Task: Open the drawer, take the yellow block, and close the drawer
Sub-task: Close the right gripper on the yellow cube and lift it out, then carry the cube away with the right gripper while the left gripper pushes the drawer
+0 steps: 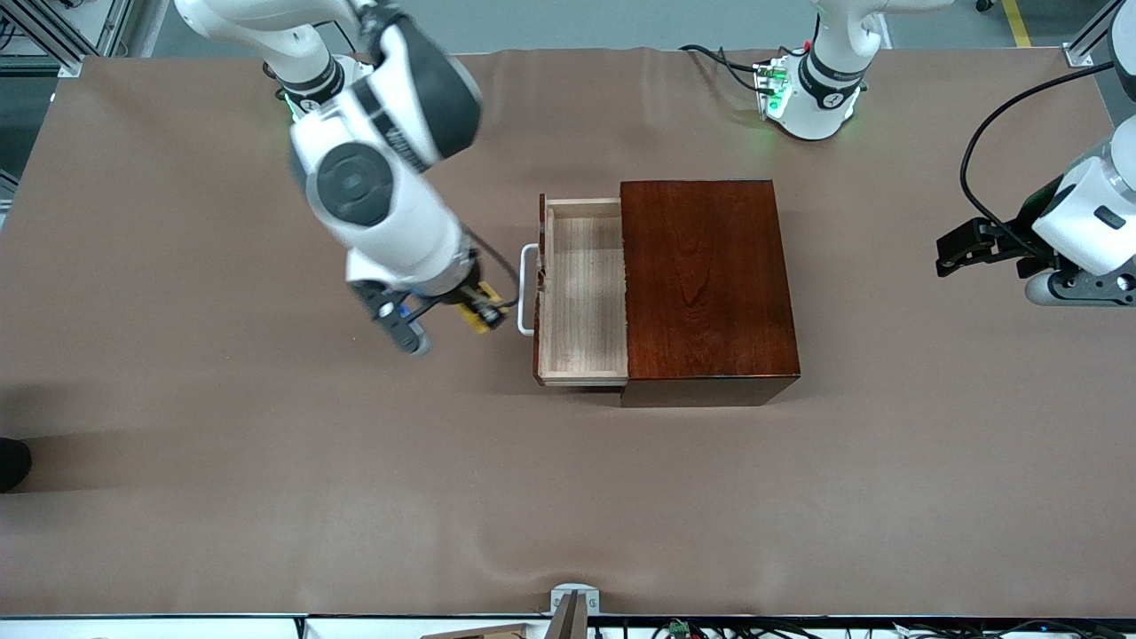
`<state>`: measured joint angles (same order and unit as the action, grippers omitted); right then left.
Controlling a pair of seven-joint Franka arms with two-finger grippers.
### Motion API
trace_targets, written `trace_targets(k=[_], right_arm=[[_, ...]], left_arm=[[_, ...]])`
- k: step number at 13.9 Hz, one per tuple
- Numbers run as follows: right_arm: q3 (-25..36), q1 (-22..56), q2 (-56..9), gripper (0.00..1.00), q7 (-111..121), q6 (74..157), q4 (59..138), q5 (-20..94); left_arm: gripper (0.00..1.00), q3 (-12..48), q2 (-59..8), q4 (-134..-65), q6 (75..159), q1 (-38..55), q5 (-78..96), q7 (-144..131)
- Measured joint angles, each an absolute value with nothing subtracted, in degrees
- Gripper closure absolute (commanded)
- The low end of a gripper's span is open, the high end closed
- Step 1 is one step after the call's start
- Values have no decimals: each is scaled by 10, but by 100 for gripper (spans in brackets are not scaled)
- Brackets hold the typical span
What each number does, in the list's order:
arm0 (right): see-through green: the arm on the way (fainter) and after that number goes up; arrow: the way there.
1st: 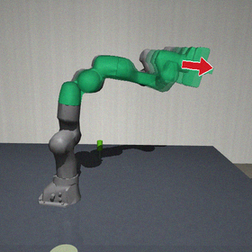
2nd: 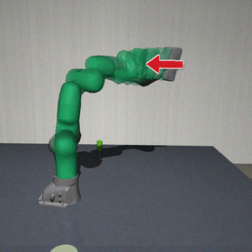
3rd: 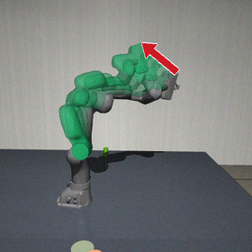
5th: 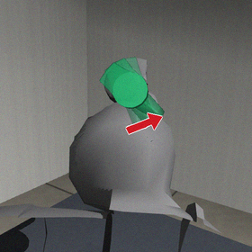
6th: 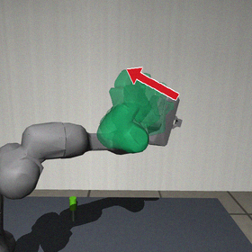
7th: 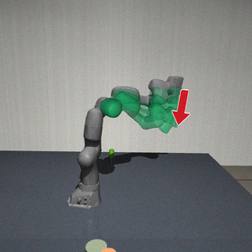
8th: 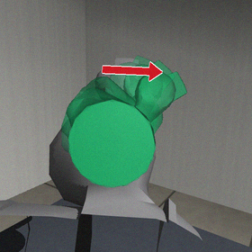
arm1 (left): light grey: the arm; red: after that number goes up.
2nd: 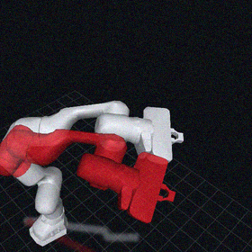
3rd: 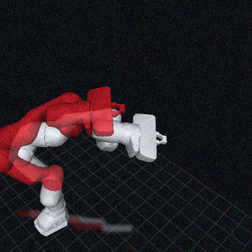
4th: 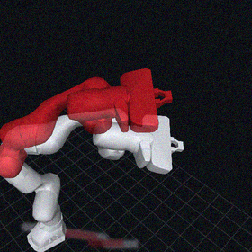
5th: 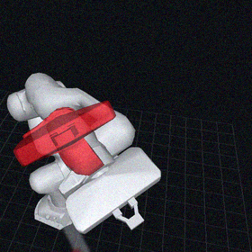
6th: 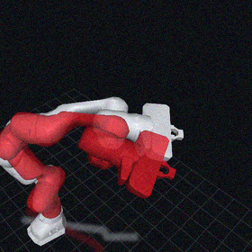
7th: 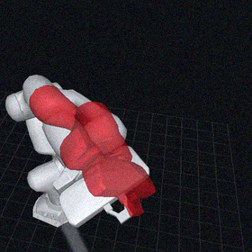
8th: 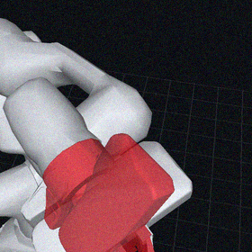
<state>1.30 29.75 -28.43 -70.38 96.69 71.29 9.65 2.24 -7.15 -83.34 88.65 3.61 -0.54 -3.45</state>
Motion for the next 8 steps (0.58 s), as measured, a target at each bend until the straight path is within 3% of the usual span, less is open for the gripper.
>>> trace_targets(k=[8], right_arm=[[18, 144, -284, 100, -337, 966, 782, 80]], left_arm=[[0, 50, -94, -835, 906, 65, 63, -31]])
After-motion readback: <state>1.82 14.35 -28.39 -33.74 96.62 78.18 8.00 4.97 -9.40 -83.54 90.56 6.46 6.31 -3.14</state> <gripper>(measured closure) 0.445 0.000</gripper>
